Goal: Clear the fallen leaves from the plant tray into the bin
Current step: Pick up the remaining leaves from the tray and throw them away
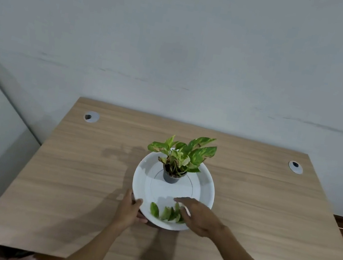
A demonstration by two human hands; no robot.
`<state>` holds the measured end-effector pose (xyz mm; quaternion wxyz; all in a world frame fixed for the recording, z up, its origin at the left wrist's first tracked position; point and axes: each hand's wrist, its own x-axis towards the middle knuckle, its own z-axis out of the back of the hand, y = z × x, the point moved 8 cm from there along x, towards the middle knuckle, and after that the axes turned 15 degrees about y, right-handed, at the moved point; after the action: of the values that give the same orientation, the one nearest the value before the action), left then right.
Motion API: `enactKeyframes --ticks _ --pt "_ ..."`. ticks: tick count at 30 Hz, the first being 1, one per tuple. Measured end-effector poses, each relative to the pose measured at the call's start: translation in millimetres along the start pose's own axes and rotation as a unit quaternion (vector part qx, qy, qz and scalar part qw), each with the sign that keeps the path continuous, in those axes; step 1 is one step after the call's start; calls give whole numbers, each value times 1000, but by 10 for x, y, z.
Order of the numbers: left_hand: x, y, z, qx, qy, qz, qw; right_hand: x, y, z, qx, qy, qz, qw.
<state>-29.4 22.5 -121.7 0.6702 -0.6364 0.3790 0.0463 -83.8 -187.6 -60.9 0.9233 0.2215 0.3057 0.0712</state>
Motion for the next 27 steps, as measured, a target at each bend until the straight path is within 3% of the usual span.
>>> enactKeyframes --ticks 6,11,13,18,23,27 --pt "5 2 -6 0 1 -3 1000 33 -111 61 5 99 -39 994" --pt "-5 -7 -15 -1 2 -7 1000 159 20 -149 31 123 -34 991" --pt "-14 -17 -15 1 3 -6 1000 206 17 -176 56 104 -28 993" --pt "-18 -26 -10 13 4 -11 1000 162 -265 92 135 -53 -78 986" --pt "-11 -25 -26 19 0 -17 1000 273 -157 -169 37 14 -148 988" --pt "4 -24 -35 18 -7 -13 1000 327 154 -403 13 29 -96 995"
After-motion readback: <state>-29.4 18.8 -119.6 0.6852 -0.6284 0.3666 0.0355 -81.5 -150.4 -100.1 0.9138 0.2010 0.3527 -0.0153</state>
